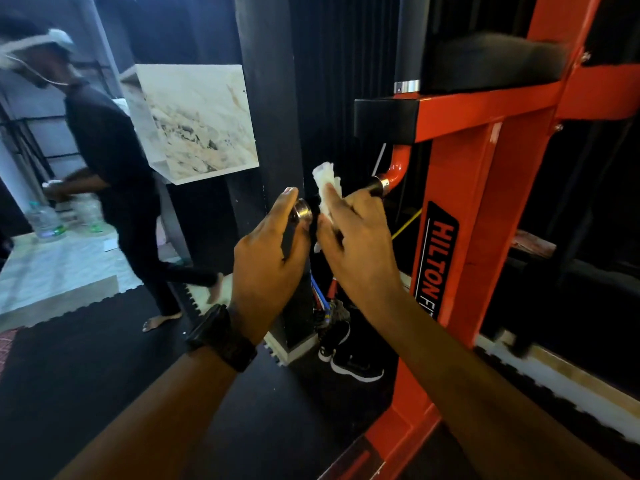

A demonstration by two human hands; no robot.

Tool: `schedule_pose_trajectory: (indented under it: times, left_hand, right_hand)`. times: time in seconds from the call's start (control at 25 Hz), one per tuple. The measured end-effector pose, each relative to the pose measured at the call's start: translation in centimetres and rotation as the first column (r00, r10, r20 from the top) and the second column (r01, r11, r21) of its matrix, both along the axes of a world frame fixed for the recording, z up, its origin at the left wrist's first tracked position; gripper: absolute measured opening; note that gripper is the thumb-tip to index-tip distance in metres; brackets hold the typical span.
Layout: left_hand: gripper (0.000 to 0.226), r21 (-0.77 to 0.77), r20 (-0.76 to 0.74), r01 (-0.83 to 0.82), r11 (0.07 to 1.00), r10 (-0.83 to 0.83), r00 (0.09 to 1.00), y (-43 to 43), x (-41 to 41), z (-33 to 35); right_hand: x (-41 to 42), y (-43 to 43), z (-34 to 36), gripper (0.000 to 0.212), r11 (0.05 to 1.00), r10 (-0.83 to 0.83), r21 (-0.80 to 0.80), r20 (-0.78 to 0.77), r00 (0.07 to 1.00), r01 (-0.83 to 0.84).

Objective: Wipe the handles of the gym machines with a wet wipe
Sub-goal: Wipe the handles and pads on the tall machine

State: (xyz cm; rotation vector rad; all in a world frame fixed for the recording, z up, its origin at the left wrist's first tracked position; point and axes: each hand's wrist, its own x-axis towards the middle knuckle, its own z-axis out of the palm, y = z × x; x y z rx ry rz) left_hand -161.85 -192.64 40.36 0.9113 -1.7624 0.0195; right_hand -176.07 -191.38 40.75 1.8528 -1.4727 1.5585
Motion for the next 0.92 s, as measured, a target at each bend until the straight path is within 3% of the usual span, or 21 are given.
schedule_pose_trajectory:
  times: [0.12, 0.32, 0.52, 0.6, 0.68, 0.8, 0.92]
  left_hand:
    - [0.048, 0.012, 0.015, -0.003, 1.0, 0.003, 1.0, -0.1, 0.2, 0.1]
    - [0.049, -0.009, 0.021, 0.045, 0.999, -0.045, 0.999, -0.5, 0.4, -0.2]
    - [0.047, -0.016, 0.031, 0.094, 0.995, -0.094, 0.995, -0.8, 0.8, -0.1]
    - [0.047, -0.006, 0.038, 0.118, 0.993, -0.118, 0.992, -1.0, 1.1, 0.0]
    - [0.049, 0.025, 0.054, 0.139, 0.99, -0.14, 0.989, -1.0, 1.4, 0.2]
    - [0.05, 0.027, 0.113, 0.151, 0.988, -0.153, 0.982, -1.4, 1.9, 0.4]
    - [0.05, 0.013, 0.15, 0.174, 0.985, -0.174, 0.973, -1.7, 2.2, 0.5]
  right_hand:
    - [1.0, 0.1, -0.7, 0.037, 0.994, 0.095, -0.069, 0.075, 0.993, -0.09]
    - [-0.5, -1.2, -0.3, 0.024, 0.953, 0.125, -0.255, -0.159, 0.979, -0.163]
    - [-0.5, -0.3, -1.8, 0.033, 0.973, 0.015, -0.222, -0.21, 0.977, -0.063]
    - [-0.3, -0.7, -2.1, 0.031, 0.973, -0.064, -0.229, -0.079, 0.995, 0.044]
    - [0.9, -1.0, -1.7, 0.028, 0.961, -0.118, -0.222, 0.218, 0.969, 0.167]
    - [4.7, -0.4, -0.4, 0.026, 0.978, -0.12, -0.06, 0.623, 0.773, 0.201]
    - [5.6, -0.2, 1.1, 0.027, 0.962, -0.231, 0.054, 0.683, 0.693, 0.268]
